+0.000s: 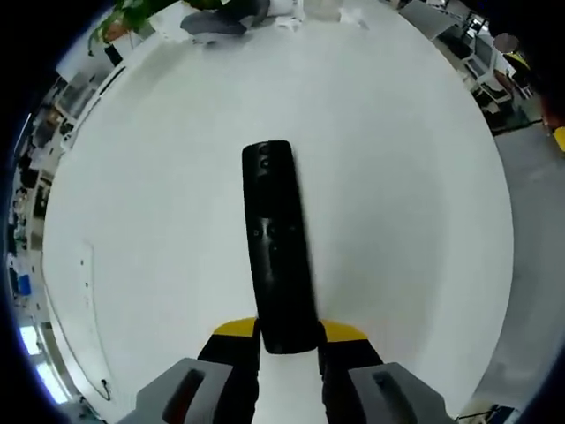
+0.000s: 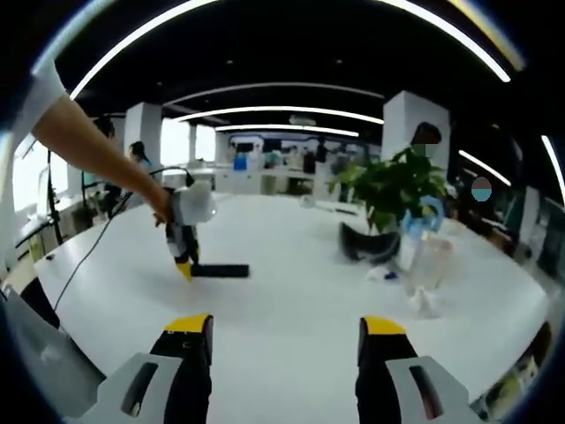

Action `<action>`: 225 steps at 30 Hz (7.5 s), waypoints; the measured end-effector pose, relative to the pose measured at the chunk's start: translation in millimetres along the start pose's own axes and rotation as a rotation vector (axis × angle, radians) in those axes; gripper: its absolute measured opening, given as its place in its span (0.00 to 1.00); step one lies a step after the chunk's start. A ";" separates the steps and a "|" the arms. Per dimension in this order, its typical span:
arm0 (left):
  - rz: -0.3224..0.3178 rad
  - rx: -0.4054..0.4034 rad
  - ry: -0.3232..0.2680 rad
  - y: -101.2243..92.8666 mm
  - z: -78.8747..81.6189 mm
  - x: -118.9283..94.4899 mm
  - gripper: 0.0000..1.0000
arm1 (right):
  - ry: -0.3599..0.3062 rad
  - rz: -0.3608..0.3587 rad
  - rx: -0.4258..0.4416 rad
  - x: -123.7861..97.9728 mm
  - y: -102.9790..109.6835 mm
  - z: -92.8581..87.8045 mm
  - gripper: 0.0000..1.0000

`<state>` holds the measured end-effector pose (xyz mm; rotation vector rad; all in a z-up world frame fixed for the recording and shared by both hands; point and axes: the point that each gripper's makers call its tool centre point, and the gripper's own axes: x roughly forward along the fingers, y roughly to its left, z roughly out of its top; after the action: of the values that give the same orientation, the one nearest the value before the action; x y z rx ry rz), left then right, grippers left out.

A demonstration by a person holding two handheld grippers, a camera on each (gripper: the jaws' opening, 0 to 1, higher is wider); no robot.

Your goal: Press the specified remote control buttons in sequence, fully releasing each button before pressing the next.

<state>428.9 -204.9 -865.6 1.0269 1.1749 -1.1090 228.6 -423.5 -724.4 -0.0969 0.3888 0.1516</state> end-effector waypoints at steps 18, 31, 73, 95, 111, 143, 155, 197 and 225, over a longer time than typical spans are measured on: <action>0.020 -0.003 0.073 -17.0 -1.6 1.7 0.23 | -0.001 -0.018 0.008 -0.3 -4.8 0.0 0.64; 0.029 -0.043 0.083 -32.4 -5.1 -0.1 0.23 | -0.001 -0.007 0.010 -1.4 -3.1 0.1 0.62; 0.010 0.031 0.091 -76.8 -16.7 -2.8 0.23 | 0.001 -0.013 0.006 -1.5 -4.6 -0.3 0.58; 0.006 0.031 0.040 -119.8 -23.1 -5.0 0.23 | 0.021 -0.003 -0.008 -0.7 -1.4 -3.4 0.55; 0.002 -0.007 -0.040 -136.8 -26.9 -7.4 0.23 | 0.025 0.019 -0.017 -0.2 3.2 -3.9 0.54; 0.003 -0.072 -0.148 -174.1 -29.4 -8.0 0.24 | 0.041 0.030 -0.021 0.9 5.2 -6.8 0.50; 0.003 -0.061 -0.159 -192.5 -30.6 -9.7 0.24 | 0.050 0.037 -0.023 1.3 6.9 -8.2 0.48; 0.019 -0.118 -0.221 -234.3 -31.7 -12.5 0.24 | 0.078 0.123 -0.006 0.7 22.7 -10.8 0.37; 0.017 -0.137 -0.417 -260.1 -24.4 -15.3 0.24 | 0.163 0.277 0.012 48.1 69.6 -12.2 0.18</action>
<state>167.9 -222.7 -860.9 0.6572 0.8892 -1.1455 256.5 -350.3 -758.7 -0.0429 0.5647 0.4165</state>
